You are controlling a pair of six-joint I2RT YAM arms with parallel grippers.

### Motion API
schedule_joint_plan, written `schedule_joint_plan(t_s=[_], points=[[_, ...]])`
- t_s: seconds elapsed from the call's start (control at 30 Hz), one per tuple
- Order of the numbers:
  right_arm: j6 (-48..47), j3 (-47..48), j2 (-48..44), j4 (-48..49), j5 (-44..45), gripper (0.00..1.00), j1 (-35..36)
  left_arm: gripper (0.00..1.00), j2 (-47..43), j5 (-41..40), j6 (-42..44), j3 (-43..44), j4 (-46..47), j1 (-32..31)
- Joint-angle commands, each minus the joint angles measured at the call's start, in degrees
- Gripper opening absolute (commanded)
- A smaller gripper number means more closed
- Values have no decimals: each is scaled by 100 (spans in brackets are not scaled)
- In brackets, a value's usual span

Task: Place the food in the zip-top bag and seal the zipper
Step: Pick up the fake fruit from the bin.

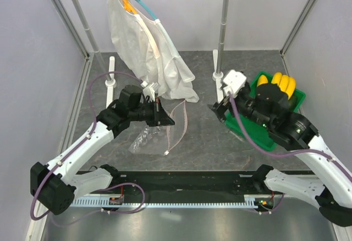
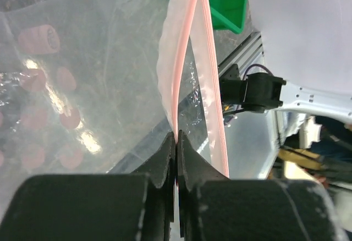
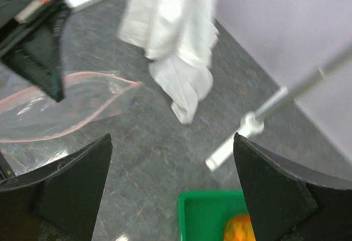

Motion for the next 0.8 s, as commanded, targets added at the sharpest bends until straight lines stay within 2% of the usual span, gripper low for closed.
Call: schedule_joint_plan(t_s=[0.0,0.17,0.2,0.27,0.3,0.4,0.43,0.5,0.53,0.6,0.67,0.77], points=[[1457,-171,117,-806,423,97,-839,2,216,193,-957,-283,1149,-1],[641,329,1091,-2010,-77,98,-2209,2,480,246,-650,-54,1018,-1],[170,373,1172,-2116,-157,98,-2455,2,454,255,-640,-28,1009,-1],[-386,269,1155,-2284,-656,98,-3411,2,427,255,-623,-45,1027,-1],[-911,103,1111,-2302,-893,98,-4181,2,410,255,-631,-89,1053,8],[-1810,-301,927,-2486,-1877,98,-5293,2,357,255,-631,-150,1088,-1],[-2509,-416,900,-2608,-2037,98,-5835,2,305,272,-631,-168,1106,-1],[-3110,-705,882,-2636,-2415,98,-6522,2,278,334,-614,-195,1106,-1],[-3766,-768,908,-2801,-2547,98,-6718,2,252,351,-614,-195,1114,-1],[-4289,-926,1127,-2873,-2758,98,-7139,2,225,369,-622,-203,1097,-1],[-5164,-971,1469,-3075,-2881,98,-7343,2,225,387,-649,-195,1097,-1],[-5957,-1059,1804,-3067,-3084,98,-7589,2,234,396,-649,-186,1106,8]])
